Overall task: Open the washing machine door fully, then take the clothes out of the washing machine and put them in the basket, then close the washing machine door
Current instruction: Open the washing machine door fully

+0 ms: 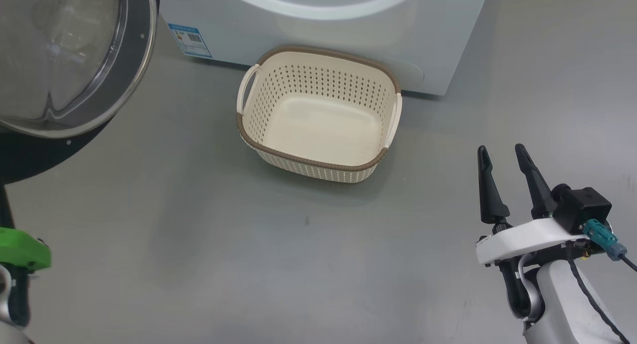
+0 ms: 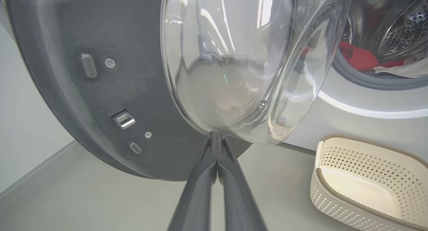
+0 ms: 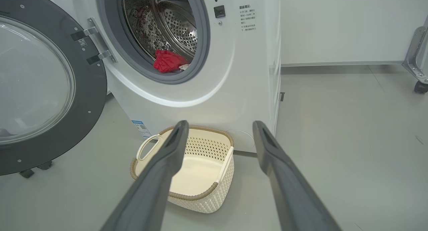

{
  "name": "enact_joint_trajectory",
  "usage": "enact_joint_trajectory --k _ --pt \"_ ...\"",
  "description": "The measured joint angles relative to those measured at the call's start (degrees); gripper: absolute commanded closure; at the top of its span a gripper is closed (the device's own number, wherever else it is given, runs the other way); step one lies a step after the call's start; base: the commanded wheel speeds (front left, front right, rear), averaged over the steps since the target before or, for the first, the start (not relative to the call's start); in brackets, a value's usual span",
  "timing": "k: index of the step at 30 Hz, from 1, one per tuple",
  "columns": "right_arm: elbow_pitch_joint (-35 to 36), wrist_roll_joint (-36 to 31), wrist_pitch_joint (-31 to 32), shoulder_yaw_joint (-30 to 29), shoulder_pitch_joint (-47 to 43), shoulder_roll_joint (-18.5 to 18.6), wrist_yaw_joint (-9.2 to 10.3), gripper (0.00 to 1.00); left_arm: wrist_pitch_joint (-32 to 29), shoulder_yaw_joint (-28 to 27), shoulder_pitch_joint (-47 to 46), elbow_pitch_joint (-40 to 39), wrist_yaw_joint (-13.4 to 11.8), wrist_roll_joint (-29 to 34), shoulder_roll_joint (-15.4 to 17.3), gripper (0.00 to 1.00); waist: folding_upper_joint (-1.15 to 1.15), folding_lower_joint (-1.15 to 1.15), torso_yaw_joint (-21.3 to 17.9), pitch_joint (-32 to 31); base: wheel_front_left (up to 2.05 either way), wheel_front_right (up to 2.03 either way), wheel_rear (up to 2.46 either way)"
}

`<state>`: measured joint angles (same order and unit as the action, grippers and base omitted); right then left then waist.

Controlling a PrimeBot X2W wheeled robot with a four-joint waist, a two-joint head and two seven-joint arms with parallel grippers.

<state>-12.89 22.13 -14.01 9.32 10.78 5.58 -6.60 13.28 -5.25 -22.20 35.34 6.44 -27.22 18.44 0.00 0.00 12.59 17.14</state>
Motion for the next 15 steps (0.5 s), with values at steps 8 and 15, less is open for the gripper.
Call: enact_joint_trajectory --k 8,15 --pt "-1.04 0.34 -0.16 -1.19 -2.49 -0.09 0.0 0.0 0.43 5.3 4.15 -1.91 0.43 1.42 -4.11 1.0 0.0 0.0 -0.96 -5.03 0.0 0.0 0.0" --pt "-1.42 0.6 -0.16 -1.15 -3.66 -0.38 0.0 0.0 0.48 7.77 7.58 -4.01 0.46 1.63 -6.68 1.0 0.0 0.0 -2.01 -8.83 0.0 0.0 0.0"
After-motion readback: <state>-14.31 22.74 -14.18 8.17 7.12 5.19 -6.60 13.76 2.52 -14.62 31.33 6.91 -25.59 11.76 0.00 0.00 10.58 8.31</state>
